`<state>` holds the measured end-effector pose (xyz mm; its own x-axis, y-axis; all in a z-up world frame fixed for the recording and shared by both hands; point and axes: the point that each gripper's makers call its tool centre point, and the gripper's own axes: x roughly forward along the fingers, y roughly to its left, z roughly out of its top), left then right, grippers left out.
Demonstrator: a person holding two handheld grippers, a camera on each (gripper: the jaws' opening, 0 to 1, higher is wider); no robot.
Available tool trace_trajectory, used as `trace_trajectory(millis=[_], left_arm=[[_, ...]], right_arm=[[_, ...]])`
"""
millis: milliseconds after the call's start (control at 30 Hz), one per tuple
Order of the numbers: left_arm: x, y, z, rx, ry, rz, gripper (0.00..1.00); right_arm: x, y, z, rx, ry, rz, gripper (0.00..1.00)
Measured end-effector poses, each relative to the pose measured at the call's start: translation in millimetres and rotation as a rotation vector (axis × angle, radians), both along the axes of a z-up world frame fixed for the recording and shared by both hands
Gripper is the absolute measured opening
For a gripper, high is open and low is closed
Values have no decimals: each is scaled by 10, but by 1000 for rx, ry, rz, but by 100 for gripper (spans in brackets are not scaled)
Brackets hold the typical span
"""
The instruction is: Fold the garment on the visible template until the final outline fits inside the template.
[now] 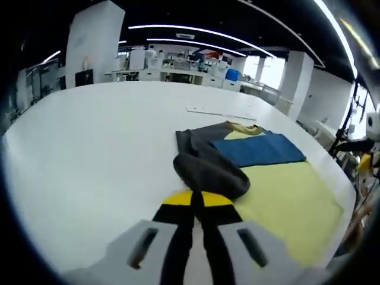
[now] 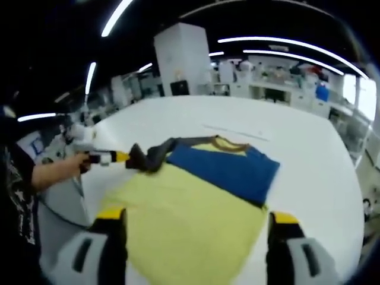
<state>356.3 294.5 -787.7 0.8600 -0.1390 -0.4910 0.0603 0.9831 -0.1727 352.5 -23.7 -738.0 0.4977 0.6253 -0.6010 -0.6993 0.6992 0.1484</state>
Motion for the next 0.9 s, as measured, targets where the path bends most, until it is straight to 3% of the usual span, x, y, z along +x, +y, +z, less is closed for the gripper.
trace_trajectory(millis=[333,600,900], left_arm=[[144,-136,363,-5,-75,-45,0],[433,-363,767,3,-161,-101,0],[680,-659,982,-22,-189,-149,0]], right_arm=[[-80,-1,59,9,-4,19,99],[-133,1,80,9,-8,33,99],[-176,-59,78,10,-4,28,99]])
